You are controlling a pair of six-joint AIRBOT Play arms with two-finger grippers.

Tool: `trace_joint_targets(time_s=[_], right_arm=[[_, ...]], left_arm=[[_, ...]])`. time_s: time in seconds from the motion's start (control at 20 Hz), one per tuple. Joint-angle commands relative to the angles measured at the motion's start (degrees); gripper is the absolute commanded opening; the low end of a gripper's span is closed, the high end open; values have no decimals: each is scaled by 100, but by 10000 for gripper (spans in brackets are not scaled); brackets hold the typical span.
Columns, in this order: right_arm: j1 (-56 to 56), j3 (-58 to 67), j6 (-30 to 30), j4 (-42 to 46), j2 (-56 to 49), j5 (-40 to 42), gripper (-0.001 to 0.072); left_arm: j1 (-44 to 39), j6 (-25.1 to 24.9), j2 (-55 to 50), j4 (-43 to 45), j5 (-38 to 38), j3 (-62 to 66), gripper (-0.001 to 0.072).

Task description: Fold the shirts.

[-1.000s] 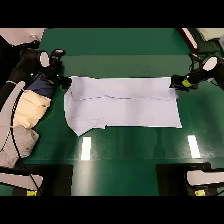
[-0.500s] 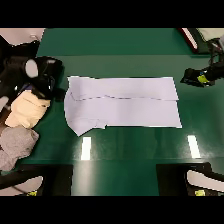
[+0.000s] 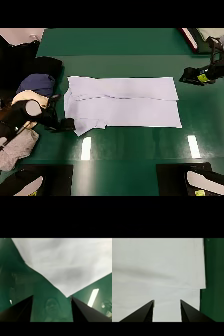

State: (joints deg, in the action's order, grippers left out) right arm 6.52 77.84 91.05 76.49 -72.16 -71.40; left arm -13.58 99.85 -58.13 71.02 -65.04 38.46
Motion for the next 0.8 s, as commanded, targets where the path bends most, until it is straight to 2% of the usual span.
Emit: trace_joint_targets(time_s=[0.0,0.1,0.5,0.7,0.75], right_arm=[[-105,0,-4,0,13,-26,390],[-105,0,-4,0,13,-55,389],[-105,0,-4,0,13,-85,390],[-105,0,-4,0,13,-85,389],[-105,2,-4,0,13,-90,389]], left_arm=[[-629,378,109,-240,721,-385,532],[-817,662,85,-229,1008,-433,532],[-820,673,31,-221,804,-474,532],[-820,796,26,-205,1130,-474,530],[-820,817,2,-208,1139,-474,477]])
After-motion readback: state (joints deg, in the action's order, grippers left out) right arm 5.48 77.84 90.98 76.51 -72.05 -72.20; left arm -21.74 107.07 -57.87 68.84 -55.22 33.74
